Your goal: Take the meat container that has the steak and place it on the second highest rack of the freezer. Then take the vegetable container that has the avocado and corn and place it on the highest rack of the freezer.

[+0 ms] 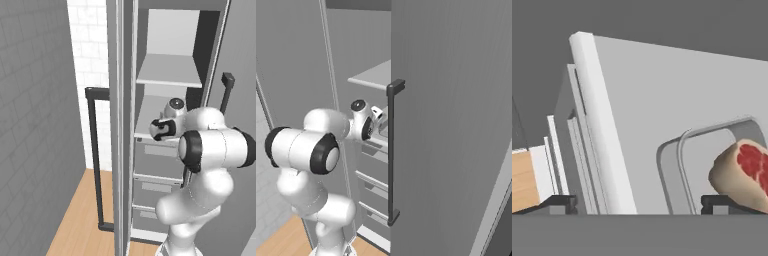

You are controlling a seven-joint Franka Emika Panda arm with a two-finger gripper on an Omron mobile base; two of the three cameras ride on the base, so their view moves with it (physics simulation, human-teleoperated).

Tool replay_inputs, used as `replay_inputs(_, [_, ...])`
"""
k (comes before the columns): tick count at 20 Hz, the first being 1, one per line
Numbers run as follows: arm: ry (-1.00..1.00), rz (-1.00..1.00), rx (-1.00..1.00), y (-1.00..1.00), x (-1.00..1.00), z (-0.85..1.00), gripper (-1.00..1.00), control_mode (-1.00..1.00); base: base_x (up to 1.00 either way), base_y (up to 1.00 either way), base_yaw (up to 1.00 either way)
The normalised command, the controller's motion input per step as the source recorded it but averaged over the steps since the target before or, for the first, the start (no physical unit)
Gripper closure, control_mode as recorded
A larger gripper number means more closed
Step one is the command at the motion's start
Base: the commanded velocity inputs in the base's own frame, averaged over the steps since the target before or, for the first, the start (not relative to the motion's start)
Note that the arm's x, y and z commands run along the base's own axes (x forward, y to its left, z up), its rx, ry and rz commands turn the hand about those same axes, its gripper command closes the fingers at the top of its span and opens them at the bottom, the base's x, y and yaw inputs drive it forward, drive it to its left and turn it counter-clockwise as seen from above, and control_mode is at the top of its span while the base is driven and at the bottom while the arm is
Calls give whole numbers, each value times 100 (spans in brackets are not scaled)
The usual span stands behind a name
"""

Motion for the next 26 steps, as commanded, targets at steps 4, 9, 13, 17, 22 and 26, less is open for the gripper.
replay_inputs(4, [0, 2, 0, 6, -72, 66, -100, -100, 0, 0, 0])
replay_inputs(9, [0, 1, 0, 7, -86, 72, -100, -100, 0, 0, 0])
replay_inputs(13, [0, 1, 0, 8, -99, 53, -100, -100, 0, 0, 0])
replay_inputs(17, [2, 3, 0, 9, -86, 71, -100, -100, 0, 0, 0])
replay_inputs(22, [14, 9, 0, 1, -67, 95, -100, -100, 0, 0, 0])
replay_inputs(26, [8, 8, -1, 1, -79, 48, -100, -100, 0, 0, 0])
